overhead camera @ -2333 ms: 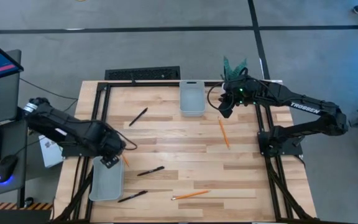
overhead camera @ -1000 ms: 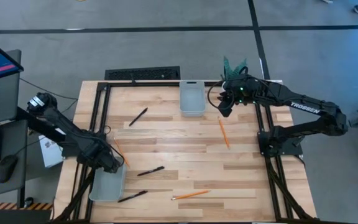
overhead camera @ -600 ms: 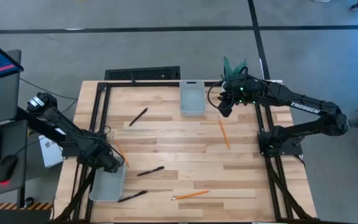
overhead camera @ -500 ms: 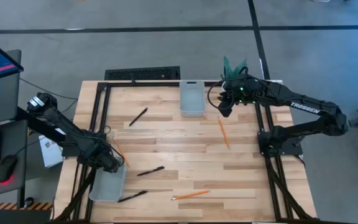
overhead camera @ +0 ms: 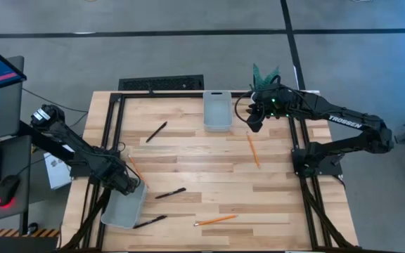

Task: Sort pens & pencils
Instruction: Move the bottom gray bin to the top center of the table

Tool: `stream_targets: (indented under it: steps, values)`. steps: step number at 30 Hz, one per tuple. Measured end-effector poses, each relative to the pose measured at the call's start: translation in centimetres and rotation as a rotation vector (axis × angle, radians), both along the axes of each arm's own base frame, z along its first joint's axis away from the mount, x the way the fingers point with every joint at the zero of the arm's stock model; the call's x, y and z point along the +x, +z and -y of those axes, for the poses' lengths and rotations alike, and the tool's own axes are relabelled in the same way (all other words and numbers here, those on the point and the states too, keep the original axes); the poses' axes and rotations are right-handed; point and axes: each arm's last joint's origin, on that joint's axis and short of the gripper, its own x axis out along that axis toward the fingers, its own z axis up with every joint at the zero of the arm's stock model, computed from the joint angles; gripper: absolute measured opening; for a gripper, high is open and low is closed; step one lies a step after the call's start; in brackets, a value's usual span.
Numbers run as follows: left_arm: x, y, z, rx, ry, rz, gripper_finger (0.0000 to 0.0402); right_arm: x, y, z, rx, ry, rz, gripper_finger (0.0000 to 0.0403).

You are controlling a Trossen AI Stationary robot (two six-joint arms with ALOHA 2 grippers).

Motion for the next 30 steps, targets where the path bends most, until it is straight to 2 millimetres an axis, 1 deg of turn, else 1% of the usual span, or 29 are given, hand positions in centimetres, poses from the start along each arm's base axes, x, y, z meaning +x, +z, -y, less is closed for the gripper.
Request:
stream_targets:
  steps: [6, 11, 19, 22, 26, 30]
  values:
    - [0.1, 0.0, 0.0, 0.012, 0.006, 0.020, 0.0032, 0.0, 0.0, 0.0, 0.000, 0.000, 0.000, 0.0123]
    - [0.5, 0.0, 0.1, 0.023, 0.011, 0.072, 0.0006, 0.0, 0.0, 0.0, 0.000, 0.001, 0.000, 0.0123]
    - [0.7, 0.2, 0.2, 0.046, 0.086, 0.095, 0.0004, 0.0, 0.0, 0.0, -0.002, 0.002, -0.001, 0.0123]
    - [1.1, 0.8, 0.3, 0.078, 0.098, 0.151, 0.0004, 0.0, 0.0, 0.0, -0.002, 0.002, -0.001, 0.0123]
    - [1.9, 2.2, 0.6, 0.122, 0.106, 0.237, 0.0004, 0.0, 0.0, 0.0, -0.016, 0.018, -0.010, 0.0123]
    - [2.0, 4.0, 0.5, 0.173, 0.106, 0.237, 0.0004, 0.0, 0.0, 0.0, -0.025, 0.029, -0.016, 0.0123]
